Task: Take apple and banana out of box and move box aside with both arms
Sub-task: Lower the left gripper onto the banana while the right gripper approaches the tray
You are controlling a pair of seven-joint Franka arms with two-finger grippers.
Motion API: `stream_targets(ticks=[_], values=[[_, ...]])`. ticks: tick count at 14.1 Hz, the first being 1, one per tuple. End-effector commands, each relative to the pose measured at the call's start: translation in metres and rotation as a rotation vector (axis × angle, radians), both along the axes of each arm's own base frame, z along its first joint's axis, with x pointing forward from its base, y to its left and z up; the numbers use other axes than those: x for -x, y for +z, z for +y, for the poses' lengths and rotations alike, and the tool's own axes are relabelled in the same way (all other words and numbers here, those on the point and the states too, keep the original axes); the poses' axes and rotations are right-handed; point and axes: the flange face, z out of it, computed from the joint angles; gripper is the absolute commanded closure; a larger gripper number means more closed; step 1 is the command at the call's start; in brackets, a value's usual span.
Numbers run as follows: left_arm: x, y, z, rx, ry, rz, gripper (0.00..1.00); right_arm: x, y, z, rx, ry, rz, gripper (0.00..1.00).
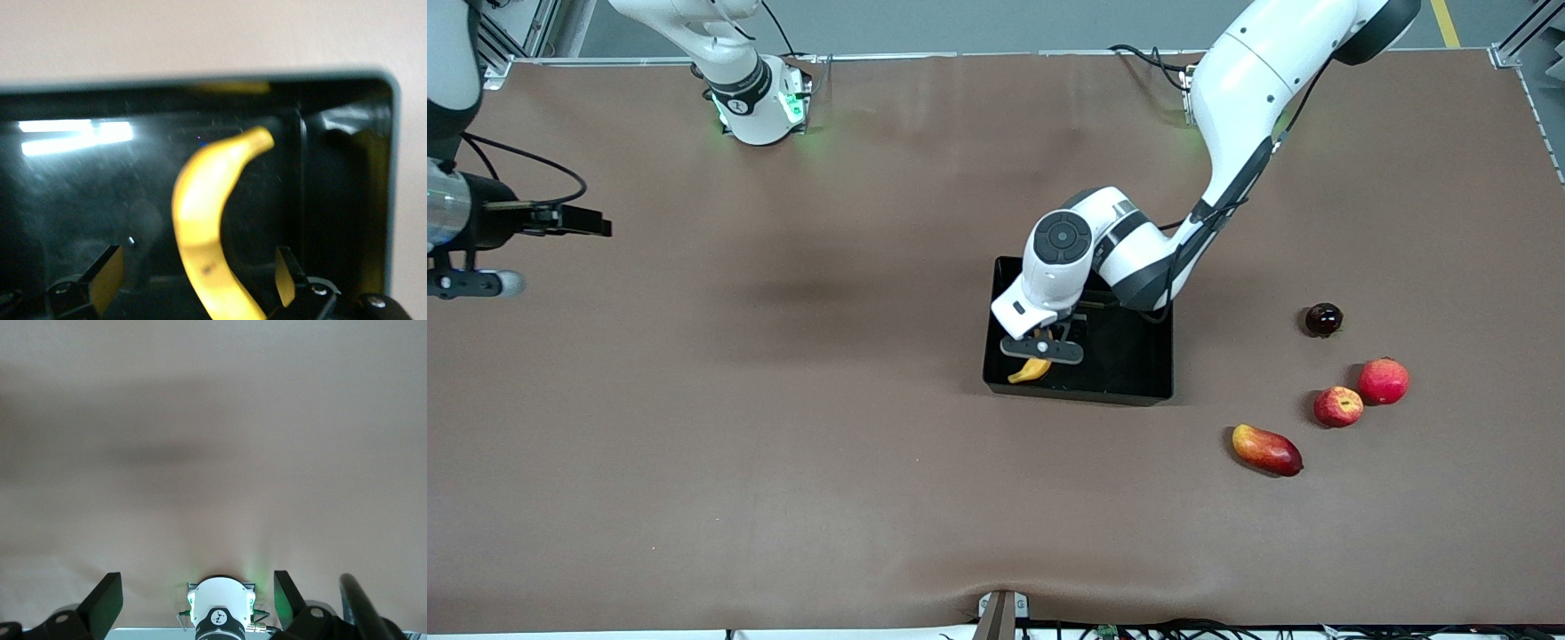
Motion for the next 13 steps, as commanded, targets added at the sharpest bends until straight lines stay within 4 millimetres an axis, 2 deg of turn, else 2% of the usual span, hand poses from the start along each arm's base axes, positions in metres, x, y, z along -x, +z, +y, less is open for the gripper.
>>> stream_targets(ticks=[1,3,5,8,11,13], values=[[-0.030,-0.001,-0.001,0.003,0.040,-0.052,0.00,0.000,-0.001,0.027,-0.005,0.025,0.008,0.00],[-0.033,0.001,0.001,0.004,0.047,-0.057,0.00,0.001,-0.006,0.045,-0.005,0.000,0.015,0.00],[-0.035,0.002,0.003,0.000,0.053,-0.062,0.00,0.002,-0.013,0.053,-0.029,-0.031,0.023,0.00],[-0.040,-0.003,0.012,-0.009,0.062,-0.058,0.00,0.007,-0.037,0.059,-0.029,-0.045,0.028,0.00],[-0.043,-0.012,0.016,-0.023,0.070,-0.056,0.00,0.012,-0.043,0.089,0.014,-0.113,0.032,0.00],[-0.044,-0.007,0.016,-0.018,0.077,-0.059,0.00,0.016,-0.050,0.096,0.025,-0.127,0.026,0.00]])
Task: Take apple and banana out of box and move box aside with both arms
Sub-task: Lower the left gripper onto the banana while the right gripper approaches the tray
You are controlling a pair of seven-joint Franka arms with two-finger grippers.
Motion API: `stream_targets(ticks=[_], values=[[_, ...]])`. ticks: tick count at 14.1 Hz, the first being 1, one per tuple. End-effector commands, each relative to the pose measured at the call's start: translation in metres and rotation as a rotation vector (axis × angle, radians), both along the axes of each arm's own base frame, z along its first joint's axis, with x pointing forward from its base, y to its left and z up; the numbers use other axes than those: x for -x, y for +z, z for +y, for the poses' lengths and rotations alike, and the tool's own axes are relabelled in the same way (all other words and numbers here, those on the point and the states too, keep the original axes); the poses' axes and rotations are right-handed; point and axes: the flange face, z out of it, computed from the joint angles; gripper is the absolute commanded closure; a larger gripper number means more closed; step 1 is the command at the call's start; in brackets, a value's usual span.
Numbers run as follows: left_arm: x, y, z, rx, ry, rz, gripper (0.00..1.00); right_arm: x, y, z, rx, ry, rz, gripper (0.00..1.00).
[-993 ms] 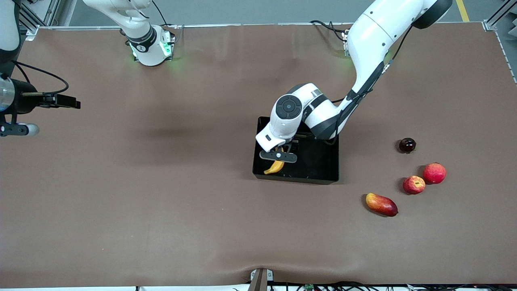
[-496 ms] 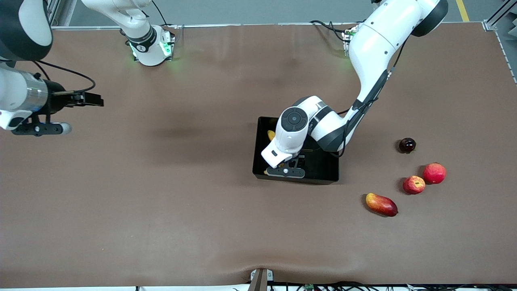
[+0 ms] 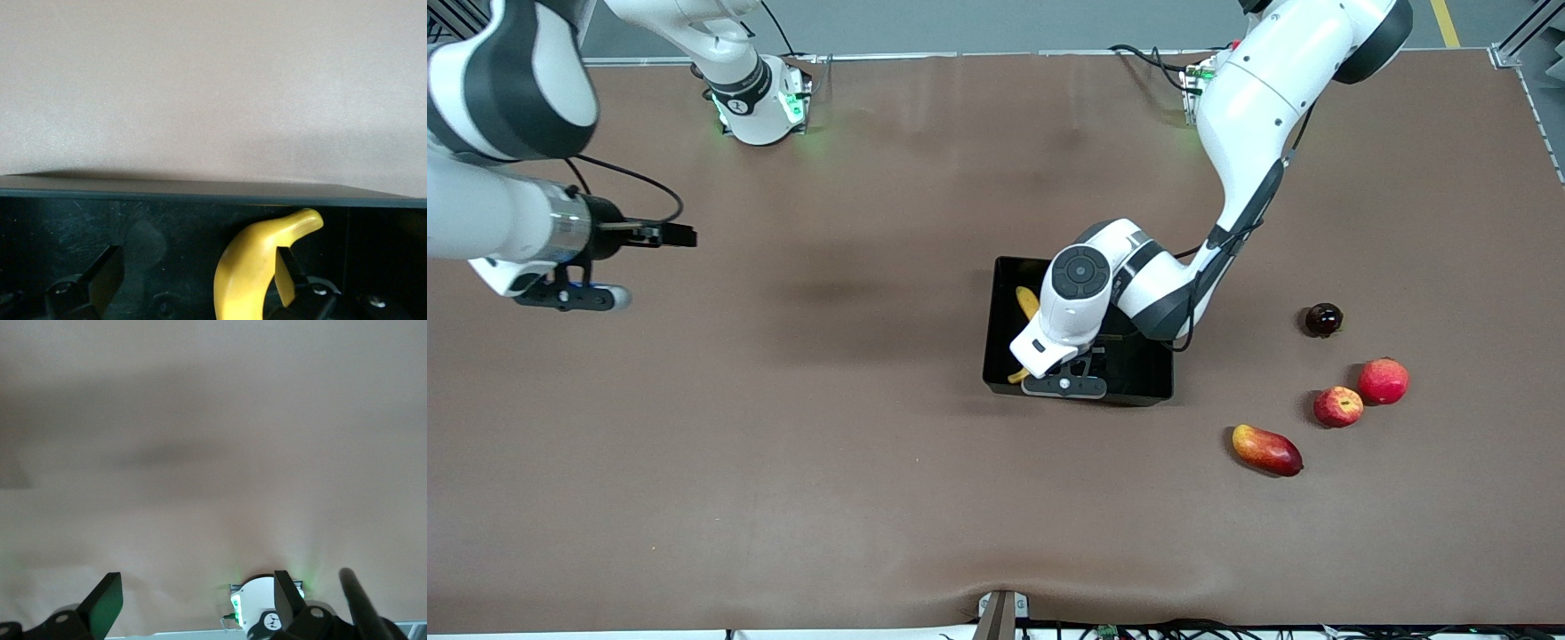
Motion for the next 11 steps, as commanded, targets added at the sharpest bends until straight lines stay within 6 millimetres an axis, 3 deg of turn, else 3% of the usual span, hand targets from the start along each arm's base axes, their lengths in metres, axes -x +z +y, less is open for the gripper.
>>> stream_targets(ticks=[1,11], values=[[-0.004,0.011,-0.005,-0.005,0.013,-0.035,0.00,0.014,-0.006,0.007,0.007,-0.033,-0.015,0.00],[0.030,-0.002,-0.022,-0.025,-0.043,0.023,0.00,0.027,-0.027,0.009,0.004,-0.039,-0.028,0.00]])
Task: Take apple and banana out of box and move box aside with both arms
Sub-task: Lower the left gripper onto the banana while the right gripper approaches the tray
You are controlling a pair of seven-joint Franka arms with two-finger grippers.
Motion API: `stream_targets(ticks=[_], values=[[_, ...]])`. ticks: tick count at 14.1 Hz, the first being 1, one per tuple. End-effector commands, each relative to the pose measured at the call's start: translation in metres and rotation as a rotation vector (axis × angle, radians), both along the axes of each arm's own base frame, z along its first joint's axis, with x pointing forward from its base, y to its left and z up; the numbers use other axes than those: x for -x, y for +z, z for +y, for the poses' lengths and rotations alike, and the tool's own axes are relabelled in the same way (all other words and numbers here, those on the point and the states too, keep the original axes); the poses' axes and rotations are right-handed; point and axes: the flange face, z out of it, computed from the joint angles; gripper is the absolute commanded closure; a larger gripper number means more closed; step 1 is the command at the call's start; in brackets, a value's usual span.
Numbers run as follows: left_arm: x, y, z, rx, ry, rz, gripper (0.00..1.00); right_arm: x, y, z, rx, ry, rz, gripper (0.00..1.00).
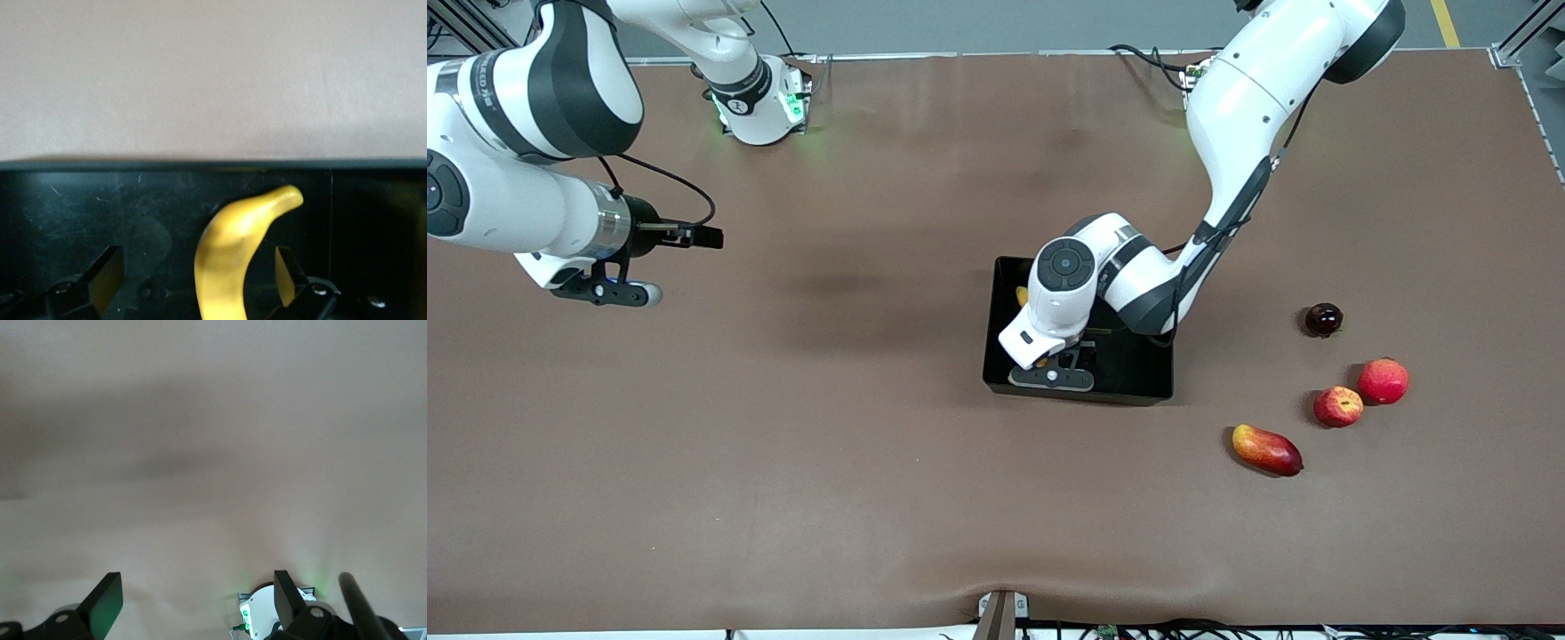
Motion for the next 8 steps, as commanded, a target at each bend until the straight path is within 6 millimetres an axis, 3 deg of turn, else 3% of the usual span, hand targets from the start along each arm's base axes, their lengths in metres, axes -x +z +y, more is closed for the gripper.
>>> stream_targets(ticks=[1,8], values=[[0.011,0.002,-0.003,-0.010,0.004,0.008,0.00,0.016,-0.004,0.002,-0.008,-0.018,-0.020,0.00],[0.020,-0.004,-0.010,-0.017,-0.026,0.020,0.00,0.025,-0.013,0.009,-0.010,-0.007,-0.033,0.00]])
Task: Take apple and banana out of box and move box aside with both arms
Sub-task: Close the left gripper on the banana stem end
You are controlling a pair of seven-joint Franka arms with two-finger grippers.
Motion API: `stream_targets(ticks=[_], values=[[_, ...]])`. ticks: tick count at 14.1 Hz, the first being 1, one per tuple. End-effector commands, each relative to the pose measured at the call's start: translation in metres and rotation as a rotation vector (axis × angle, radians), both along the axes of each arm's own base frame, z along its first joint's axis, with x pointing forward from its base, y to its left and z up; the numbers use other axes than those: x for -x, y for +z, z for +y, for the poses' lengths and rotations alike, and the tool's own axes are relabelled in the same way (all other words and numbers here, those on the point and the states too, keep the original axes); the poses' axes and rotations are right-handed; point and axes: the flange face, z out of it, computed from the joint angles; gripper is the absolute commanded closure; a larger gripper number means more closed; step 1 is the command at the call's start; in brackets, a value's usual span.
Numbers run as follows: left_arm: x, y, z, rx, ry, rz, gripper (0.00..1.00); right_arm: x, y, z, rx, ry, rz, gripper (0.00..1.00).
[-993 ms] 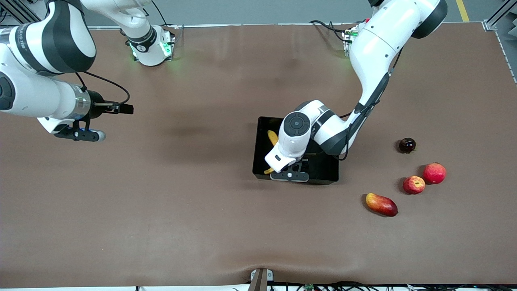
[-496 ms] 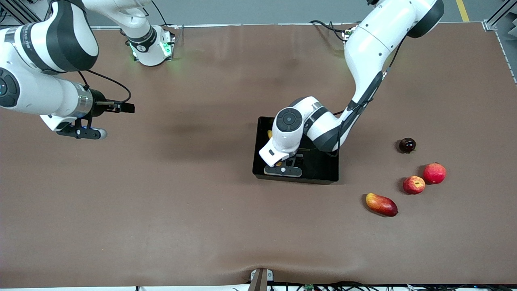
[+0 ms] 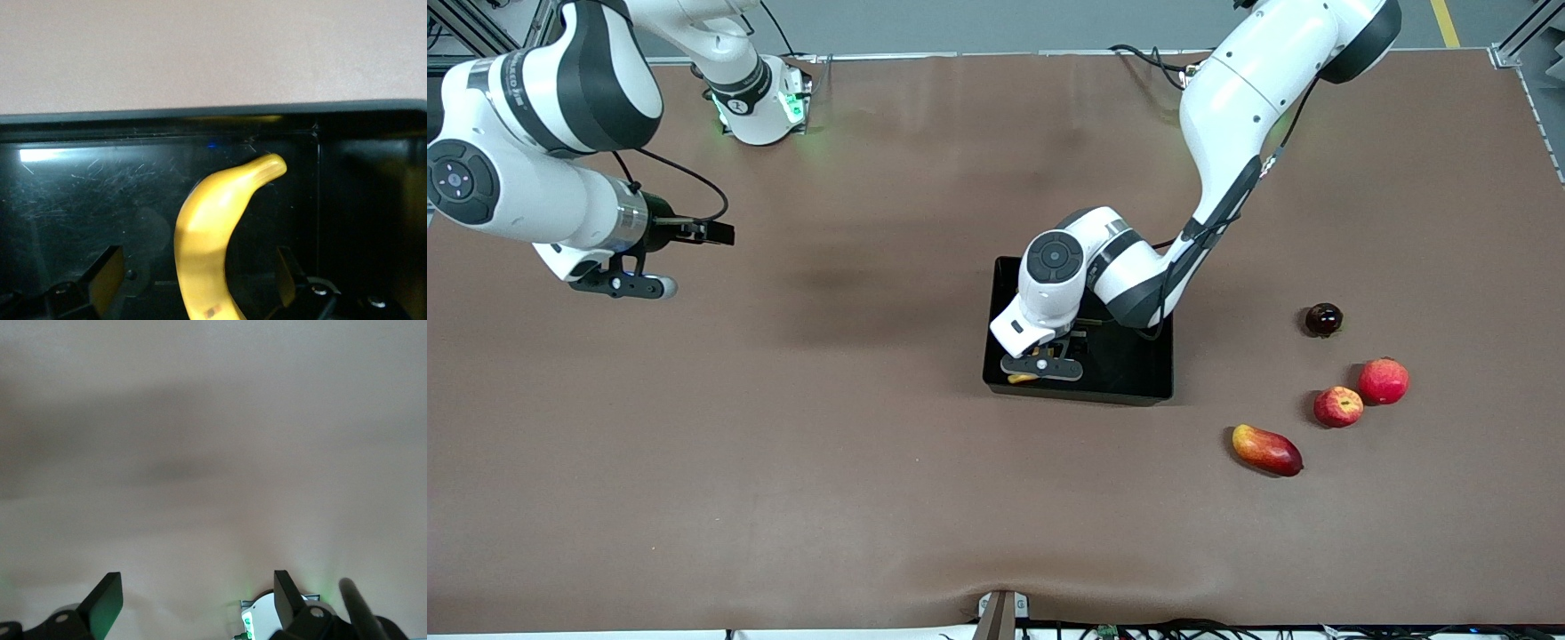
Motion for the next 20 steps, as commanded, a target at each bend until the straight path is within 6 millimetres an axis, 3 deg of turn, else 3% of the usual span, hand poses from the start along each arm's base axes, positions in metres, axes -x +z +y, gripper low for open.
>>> stream_targets(ticks=[1,6,9,10,15,17,20], values=[[0.008,0.000,0.000,-0.021,-0.012,0.003,0.00,0.010,-0.002,0.002,-0.008,-0.019,-0.018,0.00],[0.017,-0.006,-0.009,-0.023,-0.022,0.011,0.00,0.018,-0.011,0.010,-0.031,-0.021,-0.053,0.00],[0.021,-0.017,-0.011,-0.029,-0.032,0.025,0.10,0.021,-0.014,0.012,-0.035,-0.020,-0.070,0.00],[0.024,-0.019,-0.014,-0.031,-0.036,0.027,0.20,0.022,-0.017,0.012,-0.034,-0.021,-0.067,0.00],[0.030,-0.021,-0.021,-0.033,-0.044,0.029,0.97,0.023,-0.019,0.013,-0.036,-0.019,-0.072,0.00],[0.026,-0.014,-0.017,-0.033,-0.038,0.018,1.00,0.023,-0.020,0.015,-0.039,-0.019,-0.069,0.00],[0.010,0.012,-0.001,-0.063,-0.016,0.000,1.00,0.024,-0.021,0.018,-0.055,-0.026,-0.068,0.00]])
